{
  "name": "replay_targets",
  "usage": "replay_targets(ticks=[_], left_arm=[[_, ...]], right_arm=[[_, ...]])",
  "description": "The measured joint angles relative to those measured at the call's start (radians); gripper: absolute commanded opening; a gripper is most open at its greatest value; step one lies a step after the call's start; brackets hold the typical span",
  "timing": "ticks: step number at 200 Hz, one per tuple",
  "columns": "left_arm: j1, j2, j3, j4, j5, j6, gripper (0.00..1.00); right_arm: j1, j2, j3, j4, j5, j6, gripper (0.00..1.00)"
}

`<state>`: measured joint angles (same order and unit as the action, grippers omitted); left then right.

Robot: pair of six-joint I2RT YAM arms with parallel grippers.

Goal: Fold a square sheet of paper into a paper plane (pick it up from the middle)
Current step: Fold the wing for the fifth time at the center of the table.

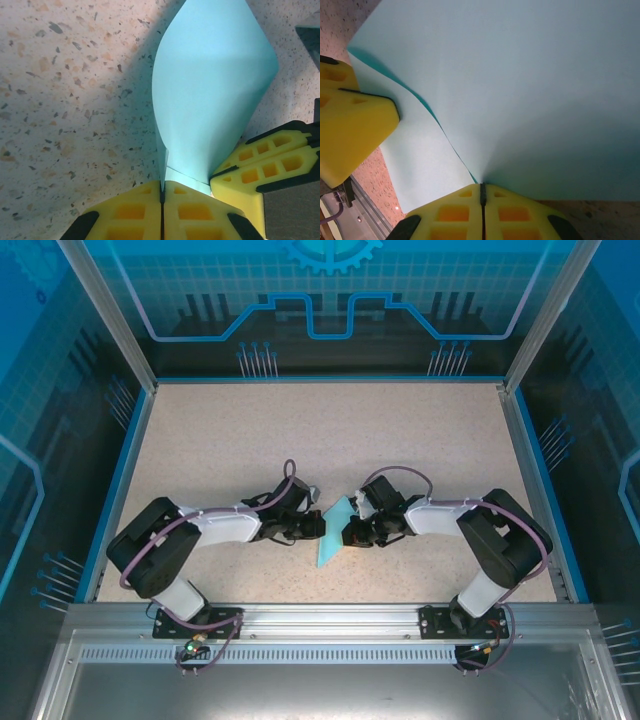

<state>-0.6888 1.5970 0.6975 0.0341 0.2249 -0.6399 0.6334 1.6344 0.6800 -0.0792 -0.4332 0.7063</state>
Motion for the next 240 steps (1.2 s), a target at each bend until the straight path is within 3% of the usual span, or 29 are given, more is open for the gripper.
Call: replay_targets(ticks=[181,240], left_arm=[[-0.156,0.021,0.172,-0.218,-0.159,0.153,0.12],[-0.195,0.061,0.216,-0.298,-0.260,0.209,0.13]], right_arm=[[0.002,0.002,-0.008,0.017,0.003,0.003,0.05],[0.000,0.002,-0.019,0.040,-0.005,0.003,0.05]])
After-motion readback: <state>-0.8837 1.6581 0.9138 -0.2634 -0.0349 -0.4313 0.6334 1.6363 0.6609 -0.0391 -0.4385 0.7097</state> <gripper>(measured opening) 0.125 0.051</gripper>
